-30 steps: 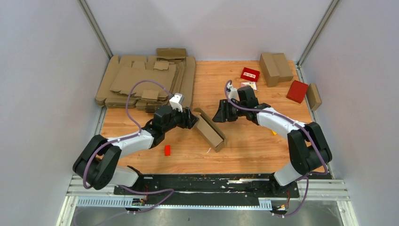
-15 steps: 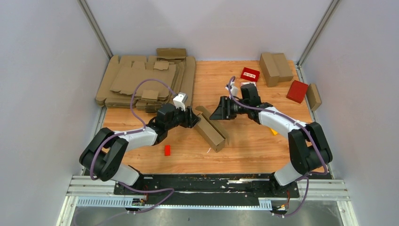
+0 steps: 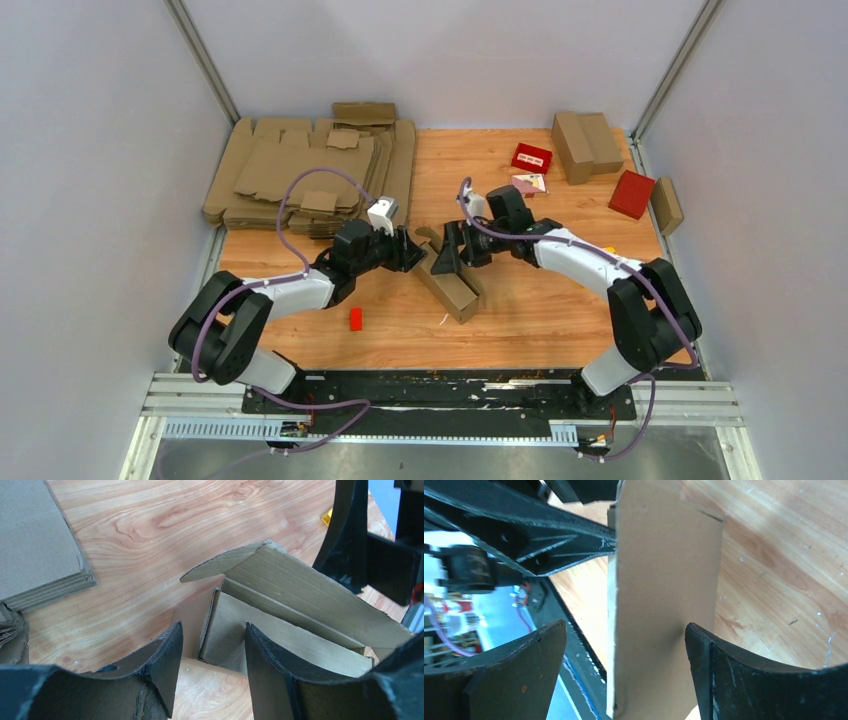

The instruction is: Fold the paper box

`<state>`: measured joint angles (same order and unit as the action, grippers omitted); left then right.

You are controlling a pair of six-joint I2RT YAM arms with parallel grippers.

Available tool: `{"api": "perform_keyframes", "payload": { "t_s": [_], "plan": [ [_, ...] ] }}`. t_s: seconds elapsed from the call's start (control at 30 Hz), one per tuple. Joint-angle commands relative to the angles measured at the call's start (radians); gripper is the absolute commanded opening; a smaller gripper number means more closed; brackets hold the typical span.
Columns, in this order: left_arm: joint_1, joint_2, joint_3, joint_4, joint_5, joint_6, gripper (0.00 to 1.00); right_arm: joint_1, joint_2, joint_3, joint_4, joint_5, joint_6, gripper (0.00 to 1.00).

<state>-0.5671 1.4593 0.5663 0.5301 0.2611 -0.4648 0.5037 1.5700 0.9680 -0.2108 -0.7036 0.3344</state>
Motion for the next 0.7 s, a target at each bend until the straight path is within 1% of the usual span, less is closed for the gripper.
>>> {"api": "perform_keyframes", "payload": {
  "t_s": [0.0,0.27,0.3,0.37,0.5,0.57,0.67],
  "plan": [
    [0.003,0.004,0.001,-0.004,0.014,-0.001,0.56,0.094,-0.048,0.069,-0.176,0.272,-0.134,0.89],
    [0.003,0.008,-0.001,0.0,0.014,-0.005,0.55,0.257,-0.036,0.125,-0.335,0.603,-0.184,0.88],
    [0.003,0.008,0.0,0.0,0.015,-0.004,0.55,0.285,-0.03,0.134,-0.357,0.669,-0.19,0.87],
    [0.003,0.007,0.0,0.001,0.015,-0.004,0.55,0.31,-0.011,0.155,-0.395,0.743,-0.195,0.8],
    [0.003,-0.007,-0.002,-0.007,0.008,0.002,0.55,0.339,0.002,0.177,-0.434,0.833,-0.198,0.64],
    [0.003,-0.028,-0.004,-0.024,-0.005,0.016,0.58,0.34,-0.003,0.182,-0.443,0.853,-0.196,0.63],
    [0.003,-0.069,-0.017,-0.04,-0.026,0.034,0.61,0.342,-0.012,0.188,-0.453,0.855,-0.204,0.65]
  ]
}}
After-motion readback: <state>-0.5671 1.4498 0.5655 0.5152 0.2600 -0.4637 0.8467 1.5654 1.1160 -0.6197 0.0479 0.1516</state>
